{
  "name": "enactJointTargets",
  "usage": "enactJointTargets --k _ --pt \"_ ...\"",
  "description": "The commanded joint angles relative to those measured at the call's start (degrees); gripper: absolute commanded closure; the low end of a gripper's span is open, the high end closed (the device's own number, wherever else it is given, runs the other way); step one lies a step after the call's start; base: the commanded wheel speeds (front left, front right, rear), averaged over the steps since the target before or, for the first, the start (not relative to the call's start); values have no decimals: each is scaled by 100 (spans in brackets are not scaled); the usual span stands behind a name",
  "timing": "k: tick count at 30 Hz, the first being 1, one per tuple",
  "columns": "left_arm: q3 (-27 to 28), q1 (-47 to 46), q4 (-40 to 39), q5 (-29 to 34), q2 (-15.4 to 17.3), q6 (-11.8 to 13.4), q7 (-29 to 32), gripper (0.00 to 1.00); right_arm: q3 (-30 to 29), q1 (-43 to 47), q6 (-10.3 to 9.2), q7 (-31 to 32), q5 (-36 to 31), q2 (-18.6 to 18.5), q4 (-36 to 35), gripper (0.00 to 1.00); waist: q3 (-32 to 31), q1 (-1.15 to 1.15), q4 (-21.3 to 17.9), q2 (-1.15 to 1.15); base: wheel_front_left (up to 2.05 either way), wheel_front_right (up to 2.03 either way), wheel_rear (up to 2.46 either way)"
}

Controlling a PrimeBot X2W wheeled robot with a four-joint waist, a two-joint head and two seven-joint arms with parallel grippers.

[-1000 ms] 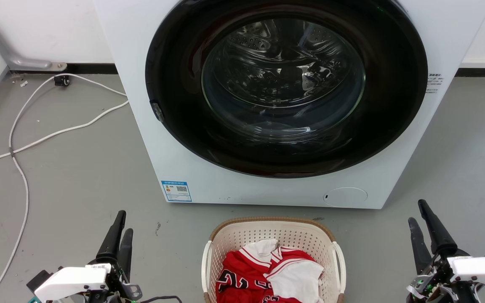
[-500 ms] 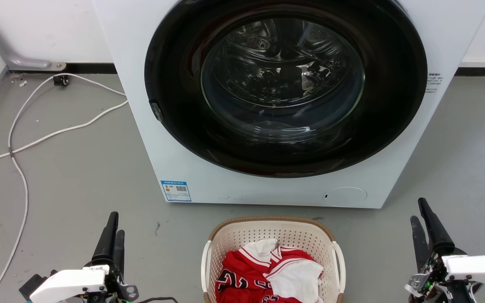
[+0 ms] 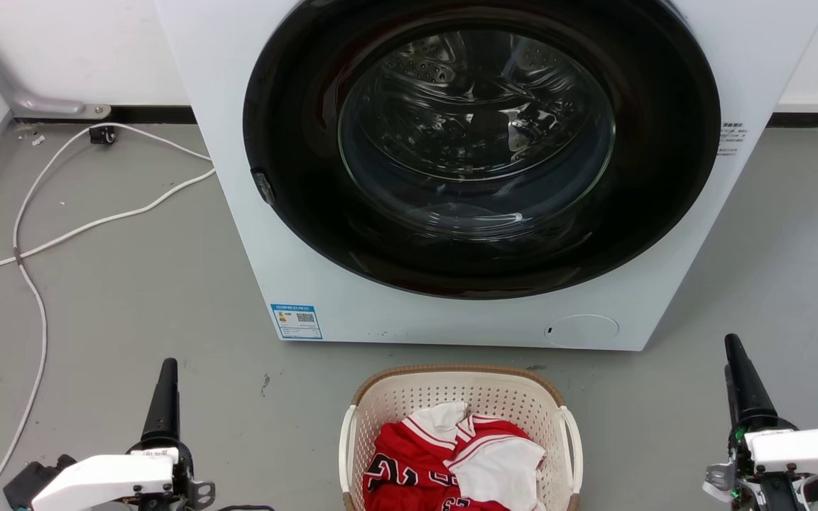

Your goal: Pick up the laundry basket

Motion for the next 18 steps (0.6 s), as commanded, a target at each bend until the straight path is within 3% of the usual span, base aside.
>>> enactJointTargets --k 1,10,18 --pt "69 -73 -138 217 17 -10 -59 0 -39 -164 0 -63 -303 -13 -90 0 4 0 -3 0 0 0 0" --pt "68 -66 -715 1551 18 236 -239 0 -4 -176 0 -246 -2146 -12 -524 0 50 0 -10 0 0 0 0" --pt "-249 40 -1184 2532 19 553 -370 0 158 -123 0 -375 -3324 -11 -903 0 83 0 -7 0 0 0 0"
